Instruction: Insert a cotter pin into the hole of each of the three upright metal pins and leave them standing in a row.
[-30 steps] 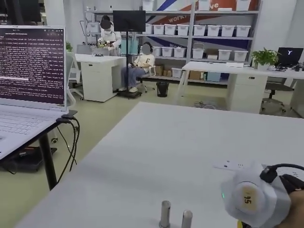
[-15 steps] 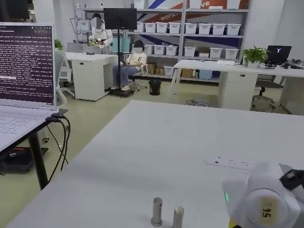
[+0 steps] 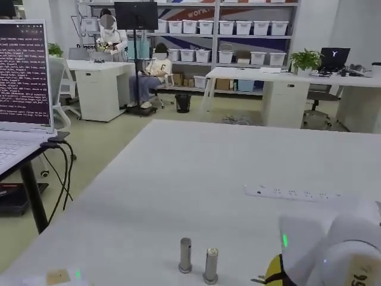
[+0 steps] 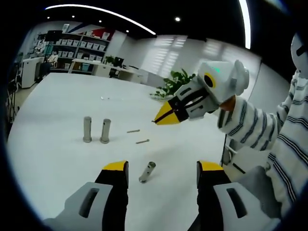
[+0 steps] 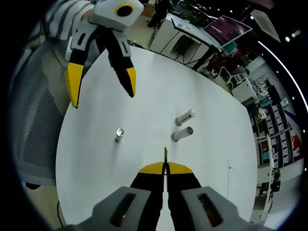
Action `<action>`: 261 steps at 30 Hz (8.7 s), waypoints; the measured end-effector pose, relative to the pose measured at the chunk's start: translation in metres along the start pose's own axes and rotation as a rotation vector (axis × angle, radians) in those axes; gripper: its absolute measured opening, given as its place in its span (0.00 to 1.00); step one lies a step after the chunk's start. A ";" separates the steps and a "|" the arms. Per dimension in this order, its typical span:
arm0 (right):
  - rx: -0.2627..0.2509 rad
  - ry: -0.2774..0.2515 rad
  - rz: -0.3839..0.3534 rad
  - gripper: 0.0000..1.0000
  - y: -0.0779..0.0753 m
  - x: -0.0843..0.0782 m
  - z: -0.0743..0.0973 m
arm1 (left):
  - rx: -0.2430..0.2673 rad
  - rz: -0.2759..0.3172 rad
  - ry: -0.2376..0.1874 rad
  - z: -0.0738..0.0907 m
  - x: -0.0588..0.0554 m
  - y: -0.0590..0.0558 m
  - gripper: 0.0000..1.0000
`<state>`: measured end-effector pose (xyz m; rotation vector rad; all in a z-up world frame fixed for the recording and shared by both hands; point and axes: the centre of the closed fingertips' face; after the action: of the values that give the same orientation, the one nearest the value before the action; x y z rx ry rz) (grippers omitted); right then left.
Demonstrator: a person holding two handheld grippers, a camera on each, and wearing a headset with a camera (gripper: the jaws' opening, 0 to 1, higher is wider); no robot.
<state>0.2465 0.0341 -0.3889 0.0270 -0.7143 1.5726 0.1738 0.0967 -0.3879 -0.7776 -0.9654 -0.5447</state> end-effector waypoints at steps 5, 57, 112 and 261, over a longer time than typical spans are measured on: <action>-0.032 -0.017 0.002 0.00 0.005 0.005 0.009 | -0.022 0.014 -0.005 -0.005 0.006 0.000 0.49; -0.255 -0.108 0.092 0.00 0.036 0.042 0.032 | -0.201 0.087 -0.036 -0.032 0.044 -0.016 0.00; -0.168 -0.195 -0.255 0.18 0.039 0.018 0.034 | -0.143 -0.085 -0.022 -0.019 0.039 -0.015 0.00; 0.313 -0.282 -0.408 0.00 0.084 0.013 -0.043 | -0.154 -0.434 0.344 -0.050 -0.035 0.010 0.06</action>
<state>0.1853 0.0682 -0.4528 0.6005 -0.6248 1.2814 0.1896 0.0663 -0.4391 -0.5830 -0.7764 -1.1039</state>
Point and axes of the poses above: the centre of the closed fingertips' face, and the gripper's own axes: z roughly backward along the fingers, y roughly to its left, x roughly out of its top, and after that the axes turned 5 degrees about -z, right-handed
